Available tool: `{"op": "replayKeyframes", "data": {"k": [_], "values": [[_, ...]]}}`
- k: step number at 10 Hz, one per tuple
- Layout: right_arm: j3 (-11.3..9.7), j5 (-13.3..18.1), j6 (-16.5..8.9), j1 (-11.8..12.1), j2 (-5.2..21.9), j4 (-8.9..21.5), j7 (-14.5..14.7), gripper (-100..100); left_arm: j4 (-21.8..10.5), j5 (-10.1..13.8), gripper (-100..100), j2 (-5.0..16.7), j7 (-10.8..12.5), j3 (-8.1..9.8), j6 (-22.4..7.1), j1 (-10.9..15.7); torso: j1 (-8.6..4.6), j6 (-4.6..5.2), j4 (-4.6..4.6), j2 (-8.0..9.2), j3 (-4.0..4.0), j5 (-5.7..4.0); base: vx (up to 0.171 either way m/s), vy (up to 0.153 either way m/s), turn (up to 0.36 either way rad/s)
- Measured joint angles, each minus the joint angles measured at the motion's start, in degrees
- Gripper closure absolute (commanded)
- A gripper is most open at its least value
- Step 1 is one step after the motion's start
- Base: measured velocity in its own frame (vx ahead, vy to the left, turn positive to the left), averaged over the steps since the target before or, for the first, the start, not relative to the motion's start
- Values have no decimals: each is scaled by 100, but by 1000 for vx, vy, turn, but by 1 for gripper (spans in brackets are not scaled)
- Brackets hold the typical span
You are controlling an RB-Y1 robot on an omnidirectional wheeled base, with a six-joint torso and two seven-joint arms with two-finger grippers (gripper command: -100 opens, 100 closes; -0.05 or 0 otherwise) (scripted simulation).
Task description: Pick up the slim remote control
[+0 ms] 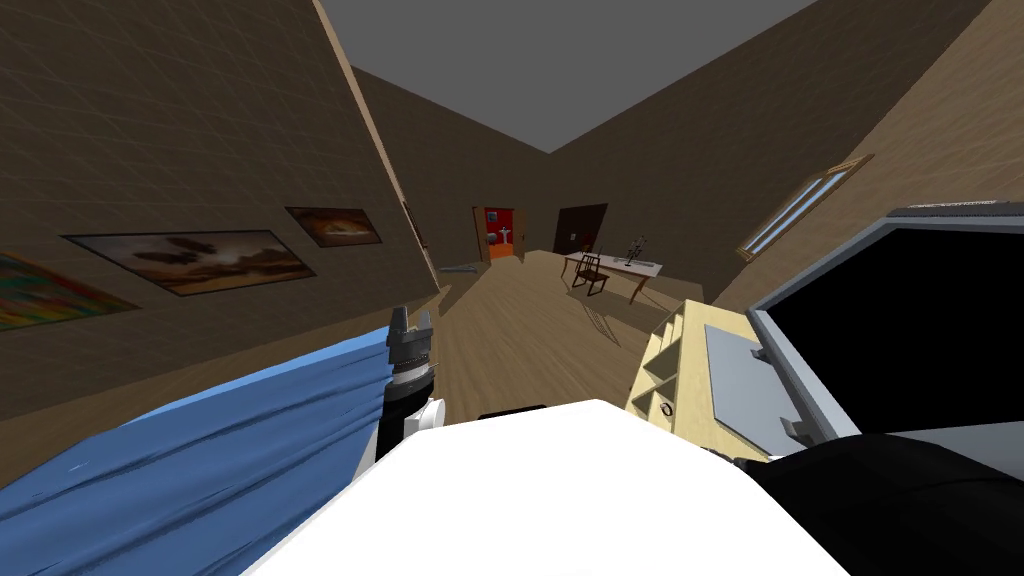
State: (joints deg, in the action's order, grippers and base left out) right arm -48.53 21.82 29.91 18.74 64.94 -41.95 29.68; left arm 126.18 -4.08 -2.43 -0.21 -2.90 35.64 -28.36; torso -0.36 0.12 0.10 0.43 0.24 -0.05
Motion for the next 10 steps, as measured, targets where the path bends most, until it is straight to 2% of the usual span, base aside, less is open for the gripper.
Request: {"op": "replayKeyframes", "data": {"k": [1, 2, 4, 5, 7, 8, 9, 10], "values": [[-19, 40, 38, 24, 7, 156, 33, -100, 0, 0, 0, 0, 0, 0, 0, 0, 7, 1, 0, -2, 0, -1, -46, -80, 38], [-47, 115, 219, -26, -98, 573, 106, -100, 0, 0, 0, 0, 0, 0, 0, 0, 12, 1, 0, 0, 0, 0, -28, -59, 25], [-44, 160, 168, 193, -25, 484, 147, -100, 0, 0, 0, 0, 0, 0, 0, -1, 22, 1, -1, -7, -4, 3, -26, -81, 44], [-32, 188, 82, 393, 35, 340, 158, -100, 0, 0, 0, 0, 0, 0, 0, -1, 11, 1, -1, -5, -3, 1, -22, -83, 13], [-31, 256, 160, 433, -77, 583, 220, -100, 0, 0, 0, 0, 0, 0, 0, 0, 17, 1, -1, -4, -2, 1, -45, -114, 27], [32, 295, 291, 499, -279, 867, 345, -100, 0, 0, 0, 0, 0, 0, 0, 0, -8, 2, 1, 1, 1, -4, -32, -230, 26], [64, 317, 277, 643, -337, 745, 385, -100, 0, 0, 0, 1, 0, 1, 0, -1, -34, 0, 1, -3, -1, -10, -11, -108, 15], [66, 319, 257, 660, -338, 719, 383, 0, 0, 0, 0, 0, 0, 0, 0, -1, -2, -2, -1, -12, -6, -7, -3, -19, 2]]}}
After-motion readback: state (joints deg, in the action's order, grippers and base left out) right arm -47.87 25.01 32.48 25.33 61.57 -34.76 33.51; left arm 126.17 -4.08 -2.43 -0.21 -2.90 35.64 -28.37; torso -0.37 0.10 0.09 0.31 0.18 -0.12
